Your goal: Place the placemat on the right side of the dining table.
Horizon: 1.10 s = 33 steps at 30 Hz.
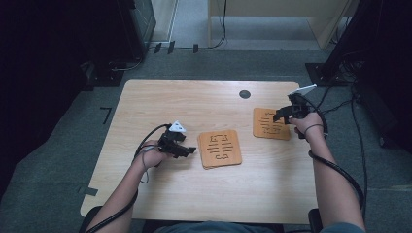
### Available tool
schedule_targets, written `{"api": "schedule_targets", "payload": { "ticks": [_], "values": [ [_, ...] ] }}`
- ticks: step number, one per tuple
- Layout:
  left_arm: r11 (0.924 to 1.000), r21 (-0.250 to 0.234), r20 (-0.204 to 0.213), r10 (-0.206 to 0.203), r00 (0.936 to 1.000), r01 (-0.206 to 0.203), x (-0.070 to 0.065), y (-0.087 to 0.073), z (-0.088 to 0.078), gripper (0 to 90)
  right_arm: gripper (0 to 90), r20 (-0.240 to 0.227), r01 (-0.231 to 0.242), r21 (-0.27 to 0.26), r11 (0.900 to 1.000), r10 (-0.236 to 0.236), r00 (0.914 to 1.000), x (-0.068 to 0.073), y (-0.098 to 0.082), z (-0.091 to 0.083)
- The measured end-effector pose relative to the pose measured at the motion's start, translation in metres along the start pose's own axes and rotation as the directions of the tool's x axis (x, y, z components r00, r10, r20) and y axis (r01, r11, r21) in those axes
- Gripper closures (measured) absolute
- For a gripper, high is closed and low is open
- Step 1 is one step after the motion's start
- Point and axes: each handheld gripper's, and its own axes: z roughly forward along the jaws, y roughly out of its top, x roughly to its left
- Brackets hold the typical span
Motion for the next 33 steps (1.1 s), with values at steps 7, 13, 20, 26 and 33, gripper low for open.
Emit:
{"api": "schedule_targets", "payload": {
  "ticks": [7,13,20,26,33],
  "values": [
    [1.0000,0.003,0.000,0.003,1.0000,-0.003,0.000,0.000,0.000,26.4,22.7,-0.001,0.023,0.005,1.000,-0.023,0.9997,0.005,-0.005,0.000],
    [1.0000,0.004,0.000,0.002,1.0000,-0.002,-0.001,0.001,0.000,26.4,22.6,-0.001,0.041,0.004,0.999,-0.041,0.9991,0.011,-0.010,0.000],
    [1.0000,0.004,-0.003,0.000,1.0000,0.000,-0.001,0.001,0.001,26.4,22.1,-0.010,0.075,0.003,0.997,-0.075,0.9971,0.020,-0.017,0.002],
    [1.0000,0.005,-0.005,0.002,1.0000,-0.002,-0.002,0.001,0.001,26.4,22.0,-0.013,0.097,0.008,0.995,-0.097,0.9952,0.026,-0.024,0.002],
    [1.0000,0.004,-0.005,0.000,1.0000,0.000,-0.002,0.001,0.001,26.4,21.7,-0.016,0.123,0.009,0.992,-0.123,0.9923,0.033,-0.032,0.001]
  ]
}}
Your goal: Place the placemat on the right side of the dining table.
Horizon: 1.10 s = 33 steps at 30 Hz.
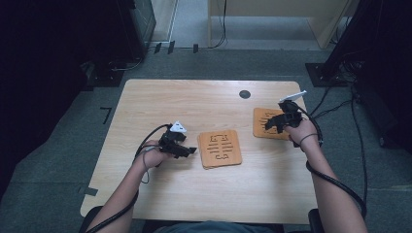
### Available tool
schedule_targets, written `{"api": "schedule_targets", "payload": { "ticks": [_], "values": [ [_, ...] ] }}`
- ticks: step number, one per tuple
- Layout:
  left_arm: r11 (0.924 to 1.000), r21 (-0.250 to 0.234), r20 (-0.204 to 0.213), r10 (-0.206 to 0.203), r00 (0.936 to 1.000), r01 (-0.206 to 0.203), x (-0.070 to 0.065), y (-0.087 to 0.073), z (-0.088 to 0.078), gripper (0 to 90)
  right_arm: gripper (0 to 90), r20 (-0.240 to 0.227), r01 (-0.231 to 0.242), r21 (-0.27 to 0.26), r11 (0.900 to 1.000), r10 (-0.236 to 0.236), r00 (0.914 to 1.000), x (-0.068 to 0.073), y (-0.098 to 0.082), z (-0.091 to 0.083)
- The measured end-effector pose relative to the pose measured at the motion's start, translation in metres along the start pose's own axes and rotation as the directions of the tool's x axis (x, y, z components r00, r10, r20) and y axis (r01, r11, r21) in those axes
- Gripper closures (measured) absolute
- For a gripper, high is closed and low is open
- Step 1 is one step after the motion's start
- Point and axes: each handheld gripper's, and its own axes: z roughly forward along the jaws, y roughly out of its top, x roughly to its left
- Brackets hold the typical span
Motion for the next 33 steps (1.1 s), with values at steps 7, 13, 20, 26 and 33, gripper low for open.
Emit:
{"api": "schedule_targets", "payload": {
  "ticks": [7,13,20,26,33],
  "values": [
    [1.0000,0.004,0.001,0.005,1.0000,-0.005,-0.001,0.000,0.000,26.4,21.7,-0.003,0.020,0.004,1.000,-0.020,0.9998,0.007,-0.007,0.001],
    [1.0000,0.004,0.000,0.006,1.0000,-0.006,-0.001,0.000,0.000,26.4,21.2,-0.015,0.023,0.004,1.000,-0.023,0.9996,0.010,-0.013,0.004],
    [1.0000,0.006,-0.001,0.007,1.0000,-0.007,-0.001,0.001,0.000,26.4,21.3,-0.023,0.051,0.004,0.999,-0.051,0.9984,0.018,-0.019,0.007],
    [0.9999,0.003,0.001,0.014,0.9999,-0.014,-0.001,0.001,0.000,26.3,21.2,-0.018,0.077,-0.004,0.997,-0.077,0.9969,0.026,-0.023,0.010],
    [0.9999,0.005,0.000,0.014,0.9999,-0.014,-0.001,0.001,0.001,26.3,21.2,-0.019,0.110,0.003,0.994,-0.110,0.9937,0.037,-0.028,0.014]
  ]
}}
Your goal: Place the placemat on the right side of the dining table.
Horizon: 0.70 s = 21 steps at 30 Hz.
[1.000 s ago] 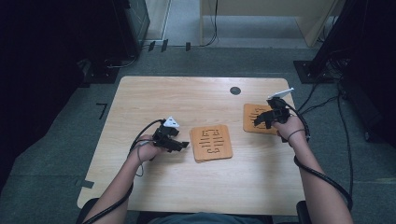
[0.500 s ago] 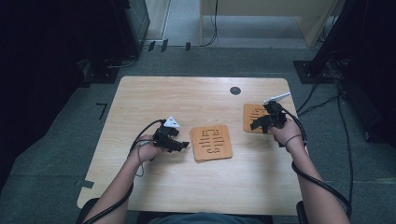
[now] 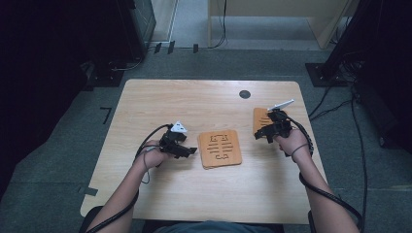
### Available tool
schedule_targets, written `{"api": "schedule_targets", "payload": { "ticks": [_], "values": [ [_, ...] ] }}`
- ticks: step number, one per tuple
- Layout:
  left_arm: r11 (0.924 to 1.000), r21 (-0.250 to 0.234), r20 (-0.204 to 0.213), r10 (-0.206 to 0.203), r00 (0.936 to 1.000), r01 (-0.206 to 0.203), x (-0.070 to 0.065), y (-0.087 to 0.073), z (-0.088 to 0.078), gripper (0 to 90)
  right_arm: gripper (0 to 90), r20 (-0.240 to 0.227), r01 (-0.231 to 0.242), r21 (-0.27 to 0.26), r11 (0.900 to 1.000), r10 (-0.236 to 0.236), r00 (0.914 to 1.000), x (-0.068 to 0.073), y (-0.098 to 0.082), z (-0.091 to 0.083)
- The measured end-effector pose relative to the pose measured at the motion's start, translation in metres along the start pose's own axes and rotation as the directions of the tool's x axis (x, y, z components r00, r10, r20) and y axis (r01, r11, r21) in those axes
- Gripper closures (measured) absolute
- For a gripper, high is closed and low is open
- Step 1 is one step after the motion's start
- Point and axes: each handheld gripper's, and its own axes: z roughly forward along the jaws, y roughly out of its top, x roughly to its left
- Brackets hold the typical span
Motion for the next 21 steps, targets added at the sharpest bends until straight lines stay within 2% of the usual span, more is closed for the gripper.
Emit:
{"api": "schedule_targets", "payload": {
  "ticks": [21],
  "values": [
    [1.0000,0.000,-0.002,0.001,1.0000,-0.001,-0.001,0.000,0.001,25.6,20.8,-0.015,0.103,0.015,0.995,-0.103,0.9945,0.037,-0.011,0.012]
  ]
}}
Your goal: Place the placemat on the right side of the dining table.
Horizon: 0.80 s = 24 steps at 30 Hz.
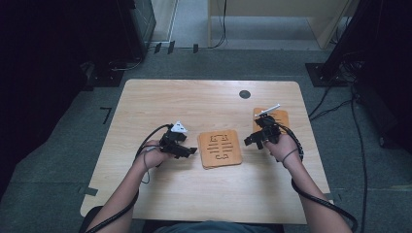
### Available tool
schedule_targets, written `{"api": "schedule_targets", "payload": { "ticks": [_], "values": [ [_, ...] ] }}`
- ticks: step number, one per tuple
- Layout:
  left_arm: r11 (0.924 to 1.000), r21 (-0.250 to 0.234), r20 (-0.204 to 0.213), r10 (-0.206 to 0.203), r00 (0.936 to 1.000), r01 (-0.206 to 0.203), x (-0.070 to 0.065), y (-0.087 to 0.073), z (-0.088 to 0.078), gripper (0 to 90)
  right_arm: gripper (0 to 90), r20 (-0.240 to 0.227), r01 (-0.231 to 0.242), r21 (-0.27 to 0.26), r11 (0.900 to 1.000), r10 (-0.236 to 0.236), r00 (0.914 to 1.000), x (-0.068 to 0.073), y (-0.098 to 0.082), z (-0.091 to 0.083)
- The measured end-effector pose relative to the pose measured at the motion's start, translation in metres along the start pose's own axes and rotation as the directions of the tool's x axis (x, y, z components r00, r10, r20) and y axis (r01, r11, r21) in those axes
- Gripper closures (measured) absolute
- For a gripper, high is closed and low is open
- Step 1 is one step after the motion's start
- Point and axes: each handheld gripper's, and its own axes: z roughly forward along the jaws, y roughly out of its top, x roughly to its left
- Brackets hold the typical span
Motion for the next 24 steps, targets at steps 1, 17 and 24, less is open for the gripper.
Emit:
{"api": "schedule_targets", "payload": {
  "ticks": [1,17,24],
  "values": [
    [1.0000,0.000,0.000,0.001,1.0000,-0.001,0.000,0.000,0.000,25.5,20.9,0.000,0.002,0.003,1.000,-0.002,1.0000,0.002,0.000,0.001],
    [0.9999,0.001,-0.003,0.015,0.9999,-0.015,-0.002,0.000,0.001,24.8,20.7,-0.007,0.087,-0.017,0.996,-0.087,0.9962,0.029,-0.006,0.014],
    [0.9999,-0.004,0.002,0.013,0.9999,-0.013,-0.001,-0.001,0.001,24.2,17.4,-0.024,0.100,-0.021,0.995,-0.101,0.9946,0.031,-0.007,0.016]
  ]
}}
